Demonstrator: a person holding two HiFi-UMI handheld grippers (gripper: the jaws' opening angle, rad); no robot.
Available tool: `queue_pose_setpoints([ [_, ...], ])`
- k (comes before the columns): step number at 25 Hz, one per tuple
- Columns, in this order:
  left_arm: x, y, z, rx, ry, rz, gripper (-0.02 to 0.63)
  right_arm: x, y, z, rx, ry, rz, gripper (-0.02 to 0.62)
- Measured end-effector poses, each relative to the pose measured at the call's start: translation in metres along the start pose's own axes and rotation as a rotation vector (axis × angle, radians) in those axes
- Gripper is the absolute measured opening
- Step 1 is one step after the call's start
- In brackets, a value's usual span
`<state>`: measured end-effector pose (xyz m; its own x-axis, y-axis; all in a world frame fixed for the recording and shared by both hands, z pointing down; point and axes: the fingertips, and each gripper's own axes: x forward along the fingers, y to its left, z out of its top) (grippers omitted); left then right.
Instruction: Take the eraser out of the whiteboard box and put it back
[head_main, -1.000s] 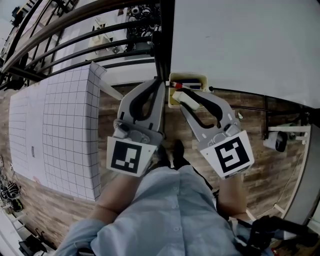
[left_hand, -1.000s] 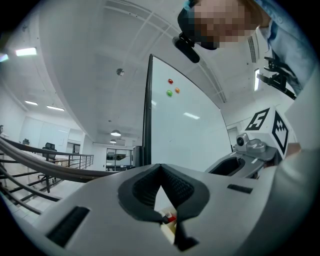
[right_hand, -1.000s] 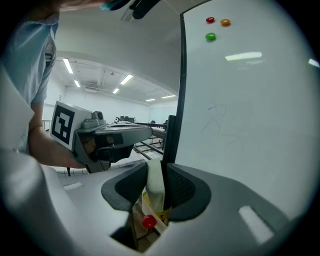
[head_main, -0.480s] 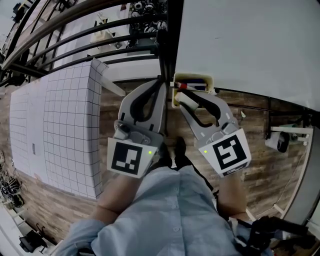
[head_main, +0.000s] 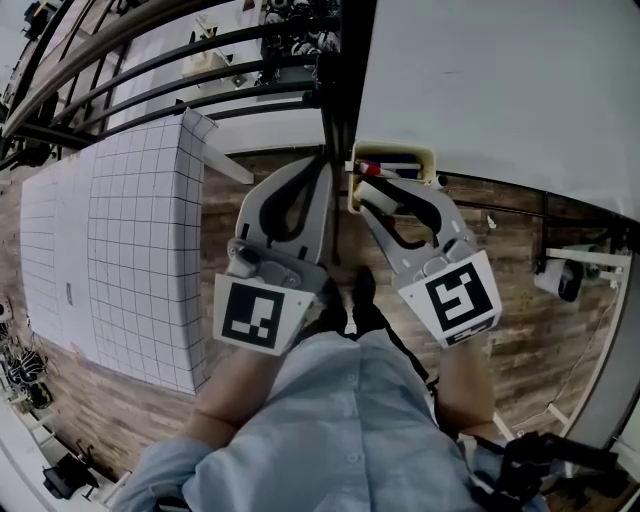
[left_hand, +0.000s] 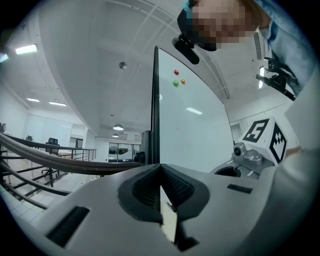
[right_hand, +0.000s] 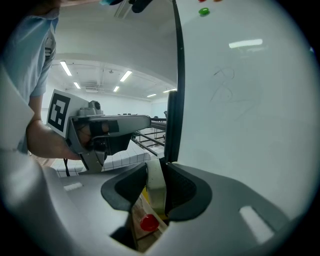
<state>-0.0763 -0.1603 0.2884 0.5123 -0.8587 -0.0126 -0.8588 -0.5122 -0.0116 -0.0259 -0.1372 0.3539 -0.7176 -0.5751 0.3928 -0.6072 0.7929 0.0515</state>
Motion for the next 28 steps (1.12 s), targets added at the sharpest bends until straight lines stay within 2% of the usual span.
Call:
queue_pose_setpoints([
  [14,-0.012,-0.001,0.01,0.016,-0.016,0.014,-0.002,0.0,0.004,-0.001,0.005,-0.009,-0.009,0.164],
  [20,-0.021,-0.007,0.019,0.024,-0.039,0.021,-0.002,-0.012,0.004,0.009,0.001,-0.041,-0.049,0.163],
  [26,-0.031,-0.02,0.037,0.04,-0.072,0.018,-0.002,-0.039,0.0,0.038,0.043,-0.162,-0.07,0.161],
  [28,-0.034,-0.025,0.044,0.044,-0.086,0.018,-0.002,-0.049,-0.003,0.05,0.043,-0.211,-0.087,0.143],
])
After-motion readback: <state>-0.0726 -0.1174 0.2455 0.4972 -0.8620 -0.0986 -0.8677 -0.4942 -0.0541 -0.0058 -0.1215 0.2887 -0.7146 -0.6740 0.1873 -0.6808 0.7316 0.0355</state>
